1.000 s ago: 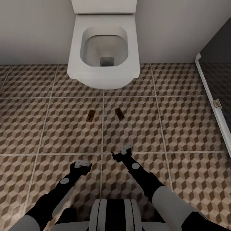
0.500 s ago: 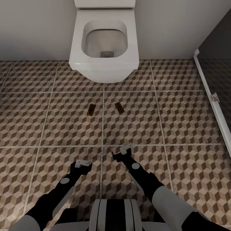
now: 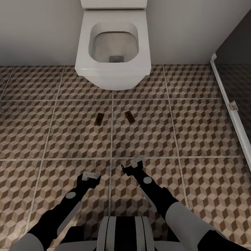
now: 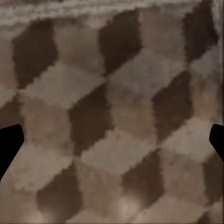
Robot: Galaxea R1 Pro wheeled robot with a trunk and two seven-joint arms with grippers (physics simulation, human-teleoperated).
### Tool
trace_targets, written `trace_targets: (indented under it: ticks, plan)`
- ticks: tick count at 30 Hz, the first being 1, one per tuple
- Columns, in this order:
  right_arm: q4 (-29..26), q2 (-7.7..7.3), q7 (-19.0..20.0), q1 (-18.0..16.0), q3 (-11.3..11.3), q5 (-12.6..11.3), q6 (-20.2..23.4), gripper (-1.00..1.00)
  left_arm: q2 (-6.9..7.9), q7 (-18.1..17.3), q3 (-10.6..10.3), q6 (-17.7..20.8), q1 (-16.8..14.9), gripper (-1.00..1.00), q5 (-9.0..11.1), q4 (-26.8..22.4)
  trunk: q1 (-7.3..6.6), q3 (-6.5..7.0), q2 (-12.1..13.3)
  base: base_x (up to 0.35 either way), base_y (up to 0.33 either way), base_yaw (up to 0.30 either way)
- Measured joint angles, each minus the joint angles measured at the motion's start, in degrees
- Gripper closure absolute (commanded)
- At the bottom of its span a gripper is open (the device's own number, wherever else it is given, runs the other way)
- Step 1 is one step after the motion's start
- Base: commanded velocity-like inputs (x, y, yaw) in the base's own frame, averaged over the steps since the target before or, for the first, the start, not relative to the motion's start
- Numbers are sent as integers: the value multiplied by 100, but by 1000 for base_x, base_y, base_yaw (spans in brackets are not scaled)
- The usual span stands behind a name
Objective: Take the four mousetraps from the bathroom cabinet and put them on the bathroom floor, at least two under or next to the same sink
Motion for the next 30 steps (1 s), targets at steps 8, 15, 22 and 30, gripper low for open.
trace_targets:
  ticks: [8,15,22,30]
  plan:
    - [-11,-22,0,0,7,0,0,-100,0,2,8,16,0,-100,-1,-31,-18,154,9,0,0,0]
    - [-12,-37,0,0,9,1,0,-100,14,2,10,18,0,-100,-1,11,-36,310,19,0,0,0]
    - [6,-164,-9,0,7,-3,-256,-100,143,-4,20,-27,5,-100,4,202,-54,465,28,0,0,0]
    - [24,-412,-23,13,5,-21,-510,-100,495,-18,23,-47,24,-100,10,328,-75,642,39,0,0,0]
